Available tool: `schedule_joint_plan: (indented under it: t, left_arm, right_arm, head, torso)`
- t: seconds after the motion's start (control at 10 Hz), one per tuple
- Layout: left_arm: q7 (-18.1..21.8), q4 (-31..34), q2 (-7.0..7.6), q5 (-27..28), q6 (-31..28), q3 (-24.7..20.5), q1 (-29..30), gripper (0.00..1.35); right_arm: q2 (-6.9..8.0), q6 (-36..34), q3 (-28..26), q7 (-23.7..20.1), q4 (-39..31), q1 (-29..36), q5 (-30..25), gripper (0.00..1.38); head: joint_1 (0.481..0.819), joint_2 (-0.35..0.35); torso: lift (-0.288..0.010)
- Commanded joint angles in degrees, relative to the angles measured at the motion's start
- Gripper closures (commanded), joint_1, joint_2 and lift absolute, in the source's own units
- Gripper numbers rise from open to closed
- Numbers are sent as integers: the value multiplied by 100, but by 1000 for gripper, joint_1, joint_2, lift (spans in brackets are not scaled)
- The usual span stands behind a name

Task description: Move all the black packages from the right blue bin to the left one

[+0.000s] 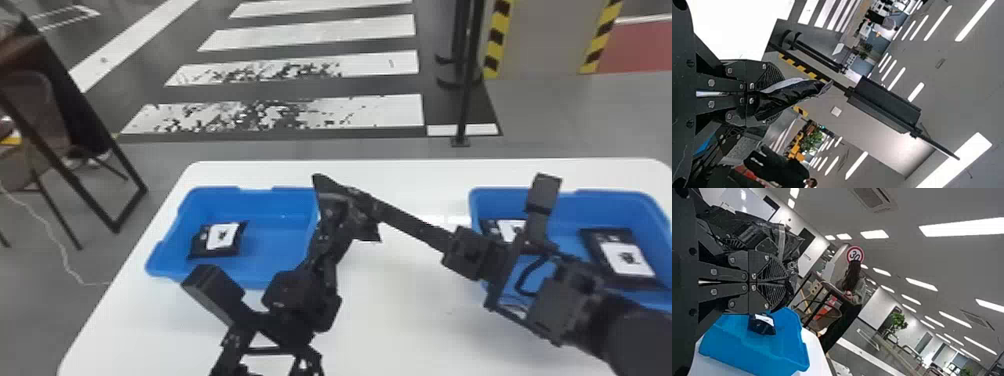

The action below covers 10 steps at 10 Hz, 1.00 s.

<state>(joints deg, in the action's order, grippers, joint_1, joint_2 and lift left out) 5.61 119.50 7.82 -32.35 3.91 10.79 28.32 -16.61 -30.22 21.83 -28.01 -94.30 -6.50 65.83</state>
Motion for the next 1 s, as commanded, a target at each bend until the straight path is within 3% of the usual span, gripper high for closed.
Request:
schedule_joint_plan:
  t: [0.0,0.1,0.2,0.3,0.5,0.6,0.7,0.8,0.9]
  left_arm:
    - [-7,10,-26,2,73,-50,36,1211]
    - [-25,10,-70,36,73,-187,22,1211]
    - [-139,10,-131,344,31,-450,-34,1211]
    - [-394,-271,-237,1190,-82,-850,-273,1211]
    - [-587,-1466,-448,3498,-222,-1958,-1187,1211]
    - [-666,-1762,-430,4252,-405,-2210,-1441,1165]
    - [-622,-1846,-413,4092,-489,-2335,-1426,636]
    - [-482,-1846,-421,3521,-208,-2347,-1300,56]
    - [-288,-1846,-474,3029,186,-2267,-1187,25]
  right_arm:
    - [0,139,-1,-12,29,17,-24,1004]
    - [0,224,-1,-21,71,59,-13,665]
    - [0,294,-92,-29,71,171,-2,183]
    - [0,308,-206,-47,71,270,-2,12]
    - [-8,322,-275,-47,43,312,-2,134]
    - [-8,322,-286,-47,29,312,-24,133]
    - [-17,322,-423,-47,-27,340,-276,133]
    - [-8,266,-869,-38,-280,439,-1087,133]
    - [0,27,-1372,59,-618,537,-2070,133]
  head:
    - [695,199]
    - [695,202]
    - [695,207]
    - [695,221]
    - [695,271]
    - [695,322]
    - [695,349]
    - [695,350]
    - [695,350]
  torso:
    - [-140]
    - [-140]
    - [-140]
    - [-140]
    - [-140]
    - [-140]
    - [-140]
    - [-140]
    - [-140]
